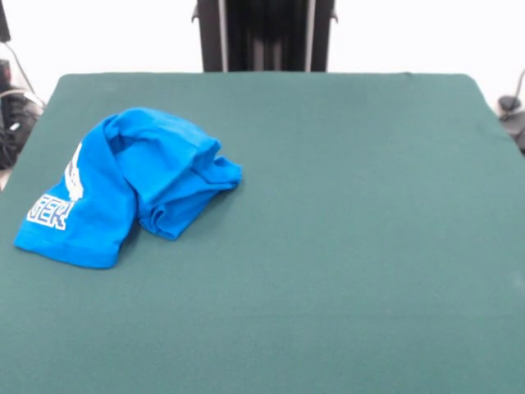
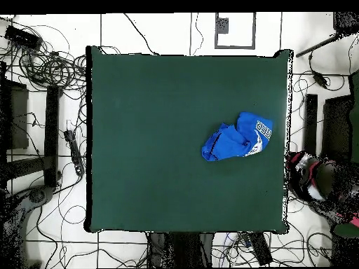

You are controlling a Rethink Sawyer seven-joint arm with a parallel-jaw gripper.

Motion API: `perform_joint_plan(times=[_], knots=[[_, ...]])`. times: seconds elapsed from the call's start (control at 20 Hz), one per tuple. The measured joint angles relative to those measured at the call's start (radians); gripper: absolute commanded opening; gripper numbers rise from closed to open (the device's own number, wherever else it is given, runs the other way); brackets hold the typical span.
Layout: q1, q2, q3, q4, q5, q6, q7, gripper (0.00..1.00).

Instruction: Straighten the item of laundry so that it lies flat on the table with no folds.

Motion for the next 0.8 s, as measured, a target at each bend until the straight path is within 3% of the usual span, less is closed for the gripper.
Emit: perform_joint_plan(times=[0.8], knots=[[0.076,0.153,-0.099,0.066,0.019,-0.172,0.000,1.00]])
